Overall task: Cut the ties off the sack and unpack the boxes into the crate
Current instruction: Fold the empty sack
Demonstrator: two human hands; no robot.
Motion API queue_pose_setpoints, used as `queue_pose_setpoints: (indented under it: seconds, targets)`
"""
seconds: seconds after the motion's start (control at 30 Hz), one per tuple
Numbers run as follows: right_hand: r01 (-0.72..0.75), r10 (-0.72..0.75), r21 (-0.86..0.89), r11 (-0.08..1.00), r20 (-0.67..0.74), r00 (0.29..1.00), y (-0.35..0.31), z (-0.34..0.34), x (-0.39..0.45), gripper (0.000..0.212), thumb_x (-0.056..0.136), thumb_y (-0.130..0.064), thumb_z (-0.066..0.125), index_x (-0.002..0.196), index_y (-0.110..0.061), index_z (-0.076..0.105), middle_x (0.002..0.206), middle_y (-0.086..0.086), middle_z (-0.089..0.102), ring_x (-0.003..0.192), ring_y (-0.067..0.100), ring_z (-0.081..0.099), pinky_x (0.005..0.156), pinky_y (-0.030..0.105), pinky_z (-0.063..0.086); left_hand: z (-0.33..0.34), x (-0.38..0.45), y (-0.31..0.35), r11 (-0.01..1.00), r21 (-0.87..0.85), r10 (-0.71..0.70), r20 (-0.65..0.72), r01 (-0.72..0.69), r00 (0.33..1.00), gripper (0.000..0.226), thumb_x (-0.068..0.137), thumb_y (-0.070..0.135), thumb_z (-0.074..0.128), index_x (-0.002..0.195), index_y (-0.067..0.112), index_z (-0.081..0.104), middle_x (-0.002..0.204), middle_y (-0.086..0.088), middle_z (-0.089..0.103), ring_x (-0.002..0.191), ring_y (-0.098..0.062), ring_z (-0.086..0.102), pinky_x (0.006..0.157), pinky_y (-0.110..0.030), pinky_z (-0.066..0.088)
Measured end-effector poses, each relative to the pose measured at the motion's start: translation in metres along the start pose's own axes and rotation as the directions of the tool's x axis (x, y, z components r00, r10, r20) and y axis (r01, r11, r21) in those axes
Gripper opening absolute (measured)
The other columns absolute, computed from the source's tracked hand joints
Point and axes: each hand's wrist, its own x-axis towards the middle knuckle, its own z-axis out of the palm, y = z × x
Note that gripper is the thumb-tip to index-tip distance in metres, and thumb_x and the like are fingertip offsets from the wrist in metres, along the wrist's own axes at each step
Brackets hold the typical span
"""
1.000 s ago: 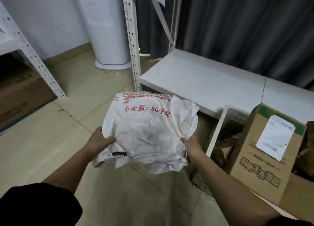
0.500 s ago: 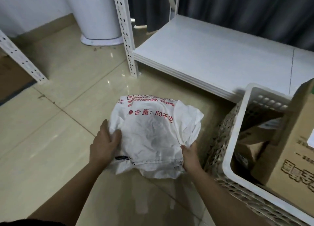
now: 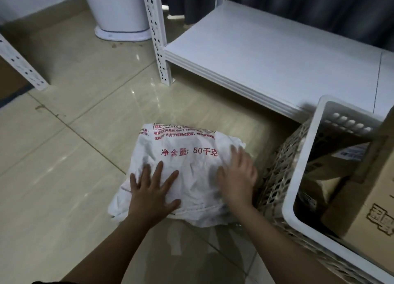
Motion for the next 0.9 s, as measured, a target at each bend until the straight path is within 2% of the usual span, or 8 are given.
queue_pose_setpoints:
  seconds: [0.07, 0.17, 0.3, 0.43, 0.53, 0.7, 0.8, 0.9]
  targets:
    - [0.259, -0.204, -0.214, 0.942, 0.249, 0.947, -0.006, 0.001, 0.002, 0.072, 0.092, -0.050, 0.042, 0.151, -0.032, 0.005, 0.161, -0.004, 0.001, 0.148, 0.027, -0.004, 0.115, 0.054, 0.004, 0.004, 0.004, 0.000, 1.000, 0.027, 0.010, 0.050, -0.011, 0.999, 0.090, 0.069, 0.087, 0.027, 0.143, 0.037, 0.034, 0.149, -0.014, 0.040, 0.128, -0.047, 0.044, 0.093, -0.070, 0.035]
    - [0.297, -0.090, -0.282, 0.912, 0.571, 0.816, 0.013, 0.019, -0.001, 0.091, 0.084, -0.063, 0.048, 0.149, -0.035, -0.009, 0.159, -0.006, -0.018, 0.146, 0.031, -0.017, 0.113, 0.064, 0.002, 0.010, 0.005, -0.014, 0.997, 0.059, 0.045, 0.075, -0.050, 0.996, 0.105, 0.053, 0.087, 0.043, 0.144, 0.036, 0.035, 0.148, -0.014, 0.042, 0.125, -0.047, 0.049, 0.087, -0.070, 0.041]
    - [0.298, -0.036, -0.306, 0.904, 0.642, 0.766, 0.037, 0.036, -0.007, 0.106, 0.076, -0.068, 0.056, 0.149, -0.036, -0.015, 0.155, -0.006, -0.030, 0.145, 0.030, -0.020, 0.112, 0.065, 0.004, 0.021, -0.003, -0.030, 0.999, 0.043, -0.028, 0.083, 0.024, 0.996, 0.121, 0.038, 0.075, 0.071, 0.144, 0.027, 0.035, 0.147, -0.020, 0.041, 0.132, -0.046, 0.040, 0.090, -0.073, 0.032]
    - [0.327, -0.049, -0.265, 0.907, 0.705, 0.707, 0.044, 0.052, -0.001, 0.121, 0.065, -0.076, 0.060, 0.147, -0.037, -0.019, 0.153, -0.007, -0.034, 0.144, 0.030, -0.023, 0.110, 0.067, 0.006, 0.043, 0.002, -0.036, 0.999, 0.020, -0.051, 0.164, 0.049, 0.985, 0.116, 0.046, 0.085, 0.051, 0.146, 0.031, 0.030, 0.150, -0.019, 0.036, 0.132, -0.047, 0.040, 0.087, -0.075, 0.036]
    - [0.312, -0.043, -0.238, 0.920, 0.730, 0.683, 0.051, 0.060, 0.007, 0.124, 0.063, -0.076, 0.063, 0.147, -0.037, -0.019, 0.153, -0.008, -0.035, 0.144, 0.028, -0.024, 0.110, 0.066, 0.010, 0.053, 0.018, -0.046, 0.997, -0.058, -0.030, 0.212, 0.043, 0.977, 0.118, 0.048, 0.088, 0.034, 0.150, 0.040, -0.002, 0.161, -0.009, 0.002, 0.146, -0.039, 0.013, 0.104, -0.067, 0.026]
    - [0.283, 0.059, -0.434, 0.855, 0.624, 0.779, 0.028, 0.072, 0.011, 0.099, 0.085, -0.061, 0.051, 0.149, -0.030, -0.017, 0.157, 0.000, -0.027, 0.146, 0.034, -0.015, 0.110, 0.065, 0.011, 0.048, 0.042, -0.053, 0.998, 0.031, -0.055, 0.245, 0.049, 0.968, 0.100, 0.077, 0.069, 0.048, 0.145, 0.043, -0.020, 0.161, -0.004, -0.011, 0.148, -0.032, 0.004, 0.112, -0.051, 0.025]
    - [0.335, -0.152, -0.485, 0.808, 0.378, 0.913, 0.009, 0.069, 0.001, 0.072, 0.090, -0.031, 0.057, 0.151, -0.018, 0.020, 0.158, 0.012, 0.017, 0.143, 0.038, 0.021, 0.110, 0.065, 0.021, 0.036, 0.047, -0.043, 0.974, 0.134, -0.204, 0.145, 0.185, 0.968, 0.079, 0.087, 0.057, 0.046, 0.151, 0.038, 0.003, 0.157, -0.016, 0.016, 0.140, -0.039, 0.022, 0.110, -0.053, 0.024]
    - [0.439, -0.437, -0.323, 0.838, 0.084, 0.895, 0.021, 0.065, -0.013, 0.043, 0.069, -0.019, 0.073, 0.110, -0.021, 0.063, 0.125, 0.005, 0.061, 0.110, 0.027, 0.060, 0.087, 0.043, 0.043, 0.031, 0.038, -0.035, 0.960, 0.061, -0.266, -0.096, 0.272, 0.959, 0.063, 0.081, 0.033, 0.065, 0.138, 0.017, 0.045, 0.124, -0.024, 0.050, 0.114, -0.043, 0.047, 0.096, -0.057, 0.030]
